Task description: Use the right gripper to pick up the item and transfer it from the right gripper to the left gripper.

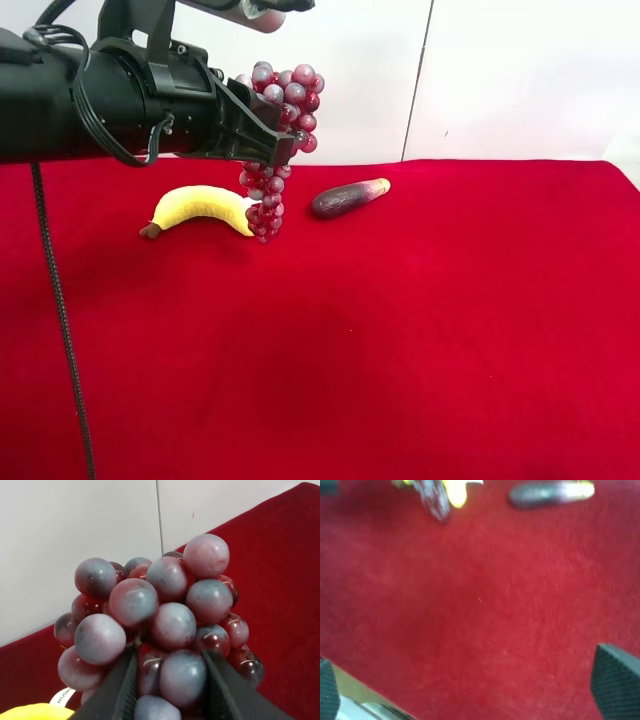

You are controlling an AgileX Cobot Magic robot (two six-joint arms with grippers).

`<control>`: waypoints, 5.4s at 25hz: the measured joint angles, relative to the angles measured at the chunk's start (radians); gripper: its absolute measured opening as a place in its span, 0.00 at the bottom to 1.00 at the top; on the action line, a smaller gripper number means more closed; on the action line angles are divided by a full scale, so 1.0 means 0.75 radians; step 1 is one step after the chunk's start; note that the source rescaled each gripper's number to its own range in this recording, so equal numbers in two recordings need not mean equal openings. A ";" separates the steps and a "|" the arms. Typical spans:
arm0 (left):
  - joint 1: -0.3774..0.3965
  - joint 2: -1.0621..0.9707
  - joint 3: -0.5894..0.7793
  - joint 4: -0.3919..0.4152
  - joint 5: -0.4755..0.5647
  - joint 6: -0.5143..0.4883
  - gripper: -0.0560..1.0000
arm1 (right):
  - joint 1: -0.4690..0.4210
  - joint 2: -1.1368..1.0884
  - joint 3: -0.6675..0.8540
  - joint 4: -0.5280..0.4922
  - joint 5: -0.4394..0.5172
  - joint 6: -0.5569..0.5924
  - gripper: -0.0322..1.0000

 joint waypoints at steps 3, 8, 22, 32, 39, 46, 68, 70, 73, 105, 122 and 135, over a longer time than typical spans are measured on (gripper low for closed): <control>0.000 0.000 0.000 0.000 -0.003 0.000 0.06 | 0.000 -0.180 0.180 -0.041 -0.066 0.000 1.00; 0.000 0.000 0.000 0.000 -0.035 0.000 0.06 | 0.000 -0.442 0.412 -0.103 -0.128 0.000 1.00; 0.000 0.000 0.000 0.000 -0.058 0.000 0.06 | 0.000 -0.724 0.692 -0.129 -0.214 -0.070 1.00; 0.000 0.000 0.000 0.000 -0.059 0.000 0.06 | -0.030 -0.724 0.702 -0.130 -0.207 -0.104 1.00; 0.000 0.000 0.000 -0.153 -0.147 0.157 0.06 | -0.290 -0.724 0.702 -0.145 -0.207 -0.104 1.00; 0.000 0.000 0.000 -0.269 -0.365 0.462 0.06 | -0.638 -0.724 0.703 -0.148 -0.207 -0.104 1.00; 0.000 0.053 0.151 -0.279 0.287 0.150 0.06 | -0.840 -0.724 0.703 -0.148 -0.207 -0.104 1.00; 0.000 0.053 0.208 -0.278 0.282 0.126 0.06 | -0.840 -0.724 0.703 -0.148 -0.207 -0.104 1.00; 0.000 0.053 0.273 -0.277 0.248 0.122 0.06 | -0.840 -0.724 0.703 -0.149 -0.207 -0.104 1.00; 0.000 0.382 0.301 -0.253 -0.182 0.148 0.10 | -0.840 -0.724 0.703 -0.149 -0.207 -0.104 1.00; 0.000 0.379 0.301 -0.264 -0.448 0.132 1.00 | -0.840 -0.724 0.703 -0.149 -0.207 -0.104 1.00; 0.000 0.149 0.301 -0.266 -0.449 0.202 1.00 | -0.840 -0.724 0.703 -0.149 -0.207 -0.104 1.00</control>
